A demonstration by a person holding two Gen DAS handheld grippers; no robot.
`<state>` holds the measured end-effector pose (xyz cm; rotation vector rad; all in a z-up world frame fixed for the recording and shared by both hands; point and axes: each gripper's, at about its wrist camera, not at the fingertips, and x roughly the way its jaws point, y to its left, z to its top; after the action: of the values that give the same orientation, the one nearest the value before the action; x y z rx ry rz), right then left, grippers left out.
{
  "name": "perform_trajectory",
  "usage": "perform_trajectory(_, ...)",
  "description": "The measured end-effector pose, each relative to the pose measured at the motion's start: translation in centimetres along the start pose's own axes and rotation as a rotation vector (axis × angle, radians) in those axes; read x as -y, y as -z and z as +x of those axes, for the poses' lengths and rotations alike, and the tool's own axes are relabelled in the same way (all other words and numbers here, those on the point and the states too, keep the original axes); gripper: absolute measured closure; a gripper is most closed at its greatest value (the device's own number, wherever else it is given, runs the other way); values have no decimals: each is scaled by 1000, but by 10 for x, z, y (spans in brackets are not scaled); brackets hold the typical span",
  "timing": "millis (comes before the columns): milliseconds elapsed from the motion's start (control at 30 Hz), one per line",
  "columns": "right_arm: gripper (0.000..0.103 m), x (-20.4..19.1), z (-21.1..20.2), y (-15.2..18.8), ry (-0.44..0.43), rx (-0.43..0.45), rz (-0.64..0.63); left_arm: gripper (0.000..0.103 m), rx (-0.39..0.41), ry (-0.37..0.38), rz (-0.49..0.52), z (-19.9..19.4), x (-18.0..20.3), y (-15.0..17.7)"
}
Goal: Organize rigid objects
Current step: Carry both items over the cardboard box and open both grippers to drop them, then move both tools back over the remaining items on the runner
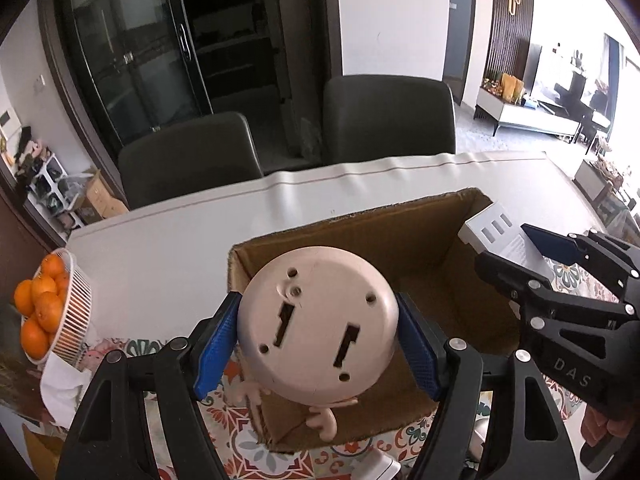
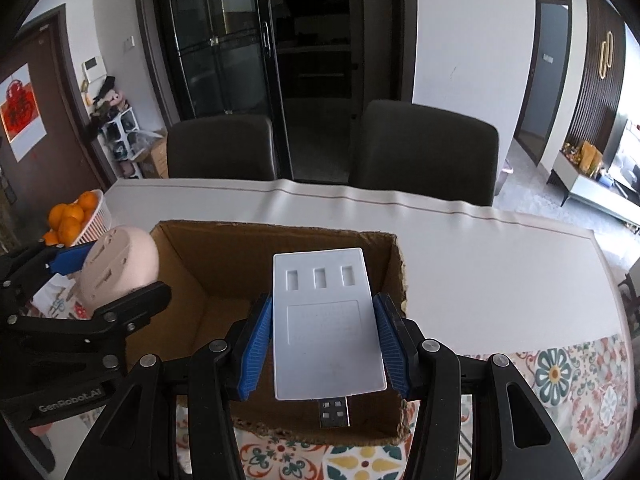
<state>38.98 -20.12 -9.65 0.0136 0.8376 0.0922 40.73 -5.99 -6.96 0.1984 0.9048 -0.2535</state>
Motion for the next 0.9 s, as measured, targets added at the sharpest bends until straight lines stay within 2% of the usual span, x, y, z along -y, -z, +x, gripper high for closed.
perform_trajectory(200,53,0,13,0,-3,-27,-4,24,18,-56,6,-1,0,2)
perform_trajectory(267,53,0,16,2,-6,-33,0,17,36,-81,1,-4,-3,4)
perform_trajectory(333,52,-1,17,3,-7,-34,-2,16,51,-109,-5,-10,-5,8)
perform_trajectory(400,35,-3,17,4,-12,-38,-2,14,61,-123,-11,-14,-8,10)
perform_trajectory(433,32,-3,17,4,-10,-34,2,13,66,-138,-17,-18,-10,12)
perform_trajectory(567,31,-5,5,10,40,-10,9,8,90,-171,-22,-29,-11,17)
perform_trajectory(733,31,-6,-20,21,64,30,18,2,132,-179,-34,-49,-6,26)
perform_trajectory(900,26,-3,-49,30,98,71,47,0,172,-182,-49,-71,-2,38)
